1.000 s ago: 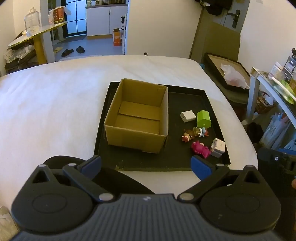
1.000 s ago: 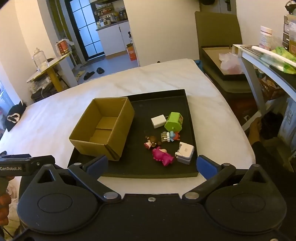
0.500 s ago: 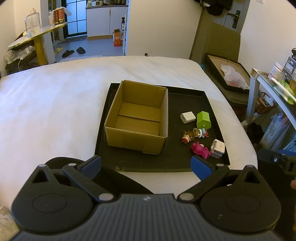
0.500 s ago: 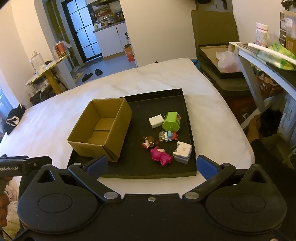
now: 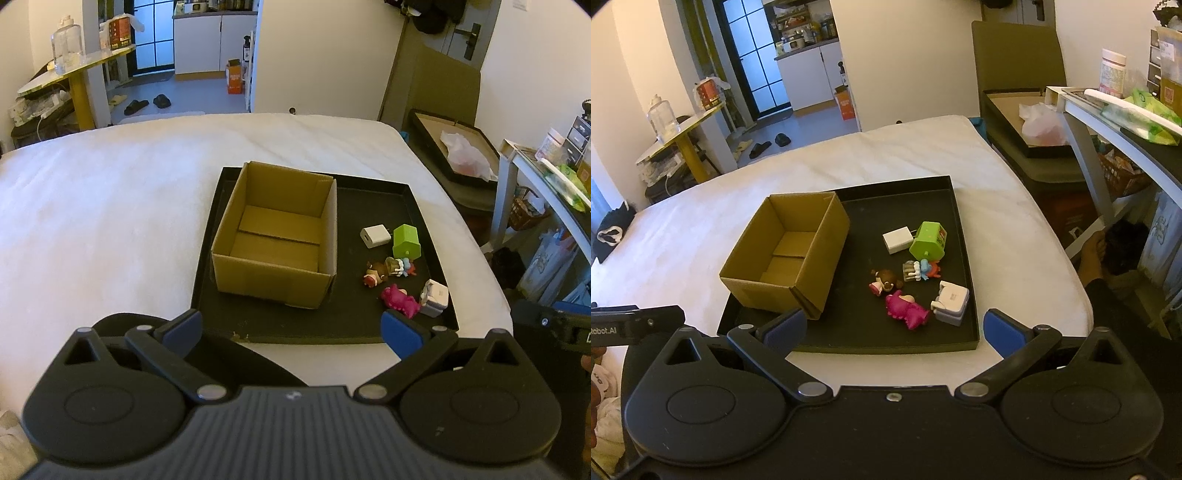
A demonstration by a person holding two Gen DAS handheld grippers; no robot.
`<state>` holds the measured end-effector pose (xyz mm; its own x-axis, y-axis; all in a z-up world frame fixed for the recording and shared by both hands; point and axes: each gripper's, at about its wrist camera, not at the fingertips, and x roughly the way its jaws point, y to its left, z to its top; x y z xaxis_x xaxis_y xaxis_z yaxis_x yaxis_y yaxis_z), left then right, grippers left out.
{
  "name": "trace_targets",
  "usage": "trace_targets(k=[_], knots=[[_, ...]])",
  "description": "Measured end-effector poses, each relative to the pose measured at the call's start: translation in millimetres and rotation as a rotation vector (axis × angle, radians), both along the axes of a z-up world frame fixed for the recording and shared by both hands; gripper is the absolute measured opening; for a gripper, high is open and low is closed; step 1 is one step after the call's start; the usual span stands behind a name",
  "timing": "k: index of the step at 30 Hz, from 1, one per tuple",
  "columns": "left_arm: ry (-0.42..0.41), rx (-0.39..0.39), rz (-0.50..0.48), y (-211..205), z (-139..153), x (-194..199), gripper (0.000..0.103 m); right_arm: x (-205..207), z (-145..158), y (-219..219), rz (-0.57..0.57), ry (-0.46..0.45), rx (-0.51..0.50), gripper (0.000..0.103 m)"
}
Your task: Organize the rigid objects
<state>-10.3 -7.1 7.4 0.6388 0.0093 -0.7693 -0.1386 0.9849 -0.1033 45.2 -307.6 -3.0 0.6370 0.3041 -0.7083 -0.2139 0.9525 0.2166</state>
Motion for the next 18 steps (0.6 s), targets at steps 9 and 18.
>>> trace_targets(k=[9,18], knots=[[-0.006,-0.003,0.002,1.4,-0.7,-0.8,0.102,-3.6,8.0,6.8,0.022,-0.018,-0.026,0.103],[-0.019,0.005,-0.01,-0.2,4.1,-1.8,0.102,-6.4,9.0,10.3,0.019,-0.027,-0.042,0.103]])
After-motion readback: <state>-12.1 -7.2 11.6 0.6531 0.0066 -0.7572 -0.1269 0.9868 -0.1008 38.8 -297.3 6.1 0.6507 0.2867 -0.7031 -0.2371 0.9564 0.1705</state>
